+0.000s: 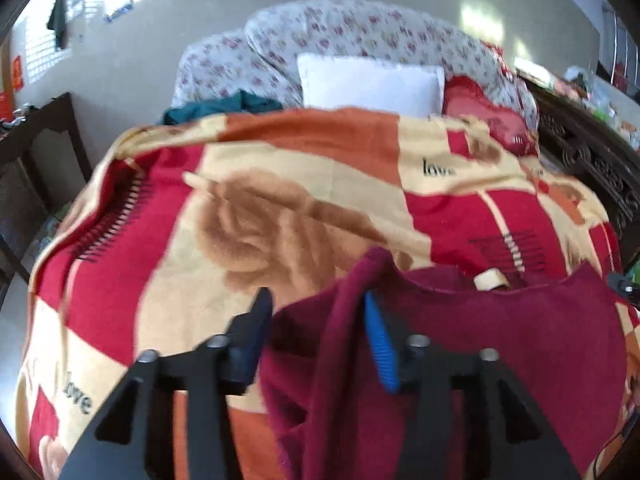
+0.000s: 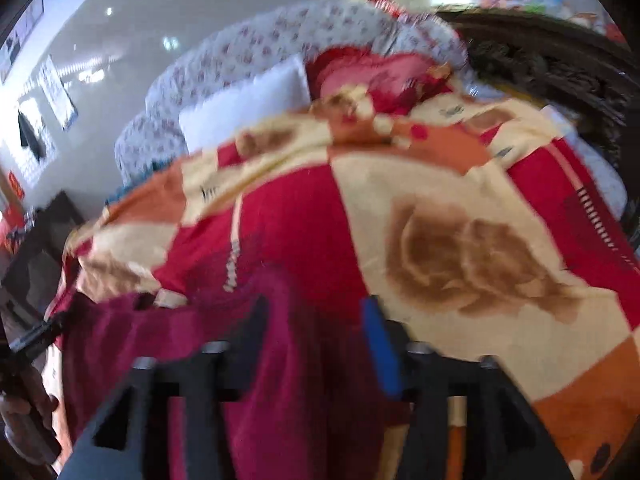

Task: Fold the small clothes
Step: 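Lift the hem end with both tools and fold it toward the collar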

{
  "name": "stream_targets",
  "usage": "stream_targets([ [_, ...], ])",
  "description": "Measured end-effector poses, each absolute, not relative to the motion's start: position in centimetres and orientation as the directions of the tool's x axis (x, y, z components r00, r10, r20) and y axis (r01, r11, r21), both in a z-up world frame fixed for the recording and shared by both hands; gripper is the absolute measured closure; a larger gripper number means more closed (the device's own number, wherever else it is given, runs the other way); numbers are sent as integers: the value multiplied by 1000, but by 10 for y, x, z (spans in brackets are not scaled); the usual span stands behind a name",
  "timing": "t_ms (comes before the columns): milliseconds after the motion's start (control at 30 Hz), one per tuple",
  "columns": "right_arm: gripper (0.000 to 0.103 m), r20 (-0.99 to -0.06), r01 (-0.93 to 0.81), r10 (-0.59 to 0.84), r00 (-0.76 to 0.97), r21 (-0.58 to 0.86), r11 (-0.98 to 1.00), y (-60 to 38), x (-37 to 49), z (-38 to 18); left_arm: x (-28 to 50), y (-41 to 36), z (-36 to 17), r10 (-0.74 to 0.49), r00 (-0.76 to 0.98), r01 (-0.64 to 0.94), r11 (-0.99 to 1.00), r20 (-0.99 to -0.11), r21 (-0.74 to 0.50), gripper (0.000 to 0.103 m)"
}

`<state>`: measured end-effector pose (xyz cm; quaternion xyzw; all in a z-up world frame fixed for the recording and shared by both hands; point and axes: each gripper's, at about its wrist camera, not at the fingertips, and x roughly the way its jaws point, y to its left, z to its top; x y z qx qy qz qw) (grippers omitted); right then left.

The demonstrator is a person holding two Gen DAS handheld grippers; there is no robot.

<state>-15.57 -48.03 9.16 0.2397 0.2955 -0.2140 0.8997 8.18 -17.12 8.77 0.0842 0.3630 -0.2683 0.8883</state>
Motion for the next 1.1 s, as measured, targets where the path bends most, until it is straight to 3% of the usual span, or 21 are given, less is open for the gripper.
stream_targets([
  [133,46,-638,418,-192,746,224,880,-445,-141,103,68,-161,98,-458,589,552,830,-666,-83,46],
  [200,59,-668,409,-214,713,149,900,-432,-125,94,62,-164,95,-470,581,561,823,-665,-91,41],
  [267,63,-695,426,-209,688,154,891,-435,-113,80,64,-174,87,-437,595,549,834,-675,-56,35],
  [400,69,-756,504,-245,607,128,854,-455,-96,47,87,-186,66,-341,608,480,877,-717,-10,35],
  [533,68,-772,506,-230,592,135,852,-462,-90,35,111,-178,50,-355,570,434,896,-741,-95,23],
  [767,65,-717,461,-182,673,214,861,-442,-136,72,87,-169,61,-345,599,463,886,-723,-39,22],
  [933,51,-698,393,-170,695,171,904,-402,-180,88,51,-147,74,-352,633,478,878,-690,-9,22],
  [1100,50,-721,369,-146,678,162,915,-380,-209,77,22,-134,71,-352,632,501,865,-691,17,22],
])
